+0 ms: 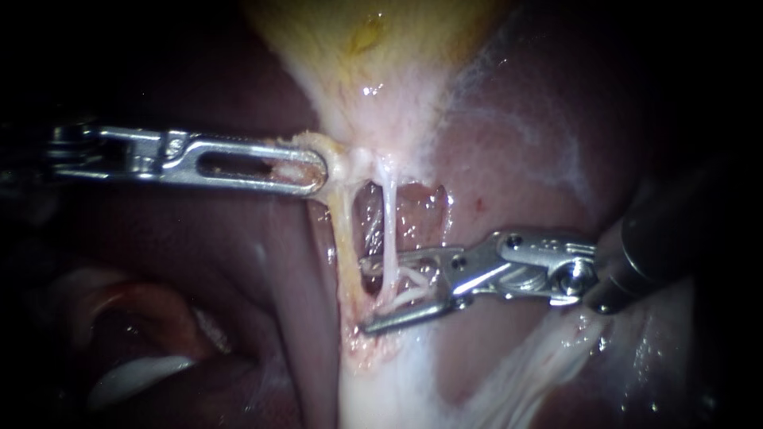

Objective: Clipping first clip left tube

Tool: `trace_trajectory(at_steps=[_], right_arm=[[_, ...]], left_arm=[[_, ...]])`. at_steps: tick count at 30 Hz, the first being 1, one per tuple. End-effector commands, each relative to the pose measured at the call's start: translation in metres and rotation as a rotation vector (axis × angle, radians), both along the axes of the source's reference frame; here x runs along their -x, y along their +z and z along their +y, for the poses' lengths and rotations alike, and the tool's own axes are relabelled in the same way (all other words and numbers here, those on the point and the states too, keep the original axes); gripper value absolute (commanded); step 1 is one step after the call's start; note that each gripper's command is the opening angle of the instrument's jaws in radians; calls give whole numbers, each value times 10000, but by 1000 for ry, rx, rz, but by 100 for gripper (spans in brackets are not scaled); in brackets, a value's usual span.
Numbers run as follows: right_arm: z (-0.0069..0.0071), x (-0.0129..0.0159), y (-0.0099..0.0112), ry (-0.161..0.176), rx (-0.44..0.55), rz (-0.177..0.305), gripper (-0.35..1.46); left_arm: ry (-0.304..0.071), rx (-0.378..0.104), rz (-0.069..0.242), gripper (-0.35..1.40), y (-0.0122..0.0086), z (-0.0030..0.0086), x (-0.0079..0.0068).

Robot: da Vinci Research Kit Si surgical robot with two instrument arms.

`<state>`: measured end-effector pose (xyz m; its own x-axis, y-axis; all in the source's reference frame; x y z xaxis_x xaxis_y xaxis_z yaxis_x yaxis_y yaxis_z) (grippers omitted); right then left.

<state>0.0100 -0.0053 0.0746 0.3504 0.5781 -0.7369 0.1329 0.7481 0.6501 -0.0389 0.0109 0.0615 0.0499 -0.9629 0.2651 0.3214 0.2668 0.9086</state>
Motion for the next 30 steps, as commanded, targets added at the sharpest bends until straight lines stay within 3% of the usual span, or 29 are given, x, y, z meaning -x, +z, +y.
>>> trace_trajectory(at_steps=[1,13,30], right_arm=[[0,2,1,2,1,-1,49],[4,23,6,14,7,-9,49],[-1,37,-10,12,2,-7,50]], left_arm=[[0,0,0,-35,0,0,0],[0,0,0,-35,0,0,0],[1,0,-1,-35,0,0,-2]])
